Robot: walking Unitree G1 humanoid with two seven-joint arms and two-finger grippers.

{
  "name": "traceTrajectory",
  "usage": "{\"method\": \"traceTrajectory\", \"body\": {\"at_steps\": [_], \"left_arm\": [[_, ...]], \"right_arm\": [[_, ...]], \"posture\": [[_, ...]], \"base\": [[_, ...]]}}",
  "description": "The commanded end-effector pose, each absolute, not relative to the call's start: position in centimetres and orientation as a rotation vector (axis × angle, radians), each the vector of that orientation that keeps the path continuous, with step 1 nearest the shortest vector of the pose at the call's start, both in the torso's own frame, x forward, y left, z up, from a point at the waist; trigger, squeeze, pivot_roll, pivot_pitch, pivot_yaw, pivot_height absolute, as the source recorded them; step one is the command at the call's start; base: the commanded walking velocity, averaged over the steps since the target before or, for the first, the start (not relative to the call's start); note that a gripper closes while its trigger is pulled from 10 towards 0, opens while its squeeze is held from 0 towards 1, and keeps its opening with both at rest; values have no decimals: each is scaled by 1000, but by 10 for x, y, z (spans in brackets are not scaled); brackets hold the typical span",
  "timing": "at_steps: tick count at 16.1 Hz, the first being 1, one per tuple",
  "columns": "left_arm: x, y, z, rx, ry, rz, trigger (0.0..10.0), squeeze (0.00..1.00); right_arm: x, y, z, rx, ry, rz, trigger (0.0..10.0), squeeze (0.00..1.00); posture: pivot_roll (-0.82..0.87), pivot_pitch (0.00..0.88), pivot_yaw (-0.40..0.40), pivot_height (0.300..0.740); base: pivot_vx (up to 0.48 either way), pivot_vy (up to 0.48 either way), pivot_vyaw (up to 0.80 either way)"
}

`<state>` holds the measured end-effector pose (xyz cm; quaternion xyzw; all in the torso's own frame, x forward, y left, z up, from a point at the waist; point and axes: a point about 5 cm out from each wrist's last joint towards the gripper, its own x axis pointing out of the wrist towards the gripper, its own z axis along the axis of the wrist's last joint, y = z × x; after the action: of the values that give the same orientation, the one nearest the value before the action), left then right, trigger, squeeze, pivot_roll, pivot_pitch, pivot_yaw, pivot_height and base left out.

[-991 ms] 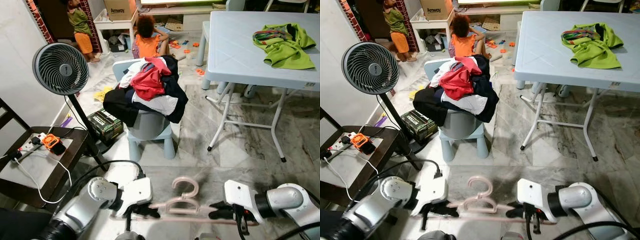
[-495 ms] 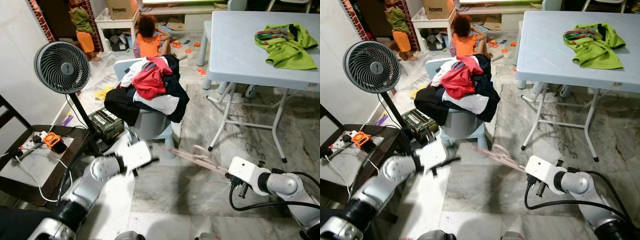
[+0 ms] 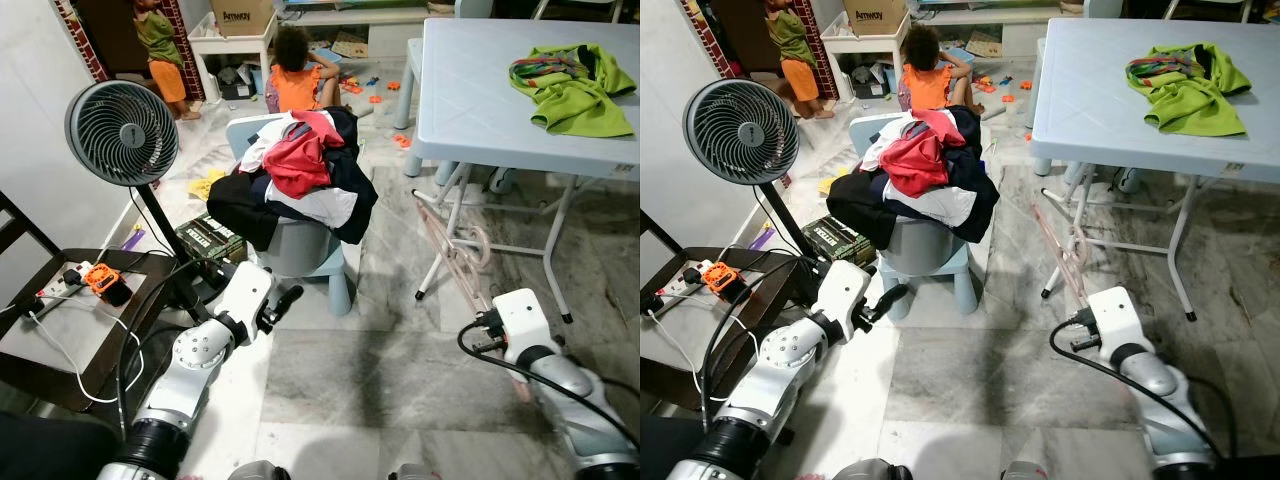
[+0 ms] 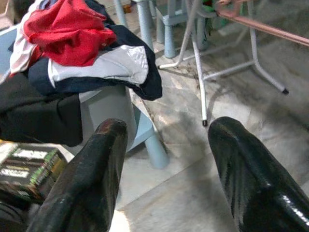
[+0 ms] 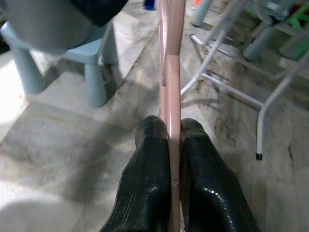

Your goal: Hang hanger

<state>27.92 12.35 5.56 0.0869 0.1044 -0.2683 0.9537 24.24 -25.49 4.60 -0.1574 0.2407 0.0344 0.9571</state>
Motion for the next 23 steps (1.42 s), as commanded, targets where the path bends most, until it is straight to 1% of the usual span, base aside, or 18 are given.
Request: {"method": "traceTrajectory", "body": {"at_steps": [1,2,4,8,12,14,17,20,23], "left_arm": [[279,127,55,109,240,-504,10000,0],[280,124,58,68,233,-504,10000,0],[281,123,62,43,223,-514,10000,0],[285,125,66,15,212,-498,10000,0],[284,121,67,-7,223,-530,10000,0],[284,121,69,-5,200,-539,10000,0],[282,120,69,-18,208,-555,10000,0],[280,117,68,-18,216,-583,10000,0],[276,111,66,-17,234,-627,10000,0]], "right_arm": [[243,-257,52,-275,457,-20,10000,0],[243,-253,53,-227,441,-62,10000,0],[244,-249,56,-208,418,-94,10000,0],[246,-245,59,-222,398,-116,10000,0],[252,-248,62,-234,391,-162,10000,0],[253,-247,64,-227,384,-175,10000,0],[252,-247,63,-216,387,-195,10000,0],[250,-250,61,-207,406,-256,10000,0],[246,-261,57,-175,445,-372,10000,0]], "posture": [[-95,0,72,740],[-96,0,74,740],[-98,0,76,740],[-97,0,75,740],[-97,0,75,740],[-92,0,72,740],[-92,0,71,740],[-94,0,72,740],[-96,0,72,740]], "base": [[0,0,-800],[0,0,-800],[266,317,-800],[340,321,-800],[371,302,-800],[392,276,-800],[447,0,-800],[471,0,-800],[480,0,-800]]}}
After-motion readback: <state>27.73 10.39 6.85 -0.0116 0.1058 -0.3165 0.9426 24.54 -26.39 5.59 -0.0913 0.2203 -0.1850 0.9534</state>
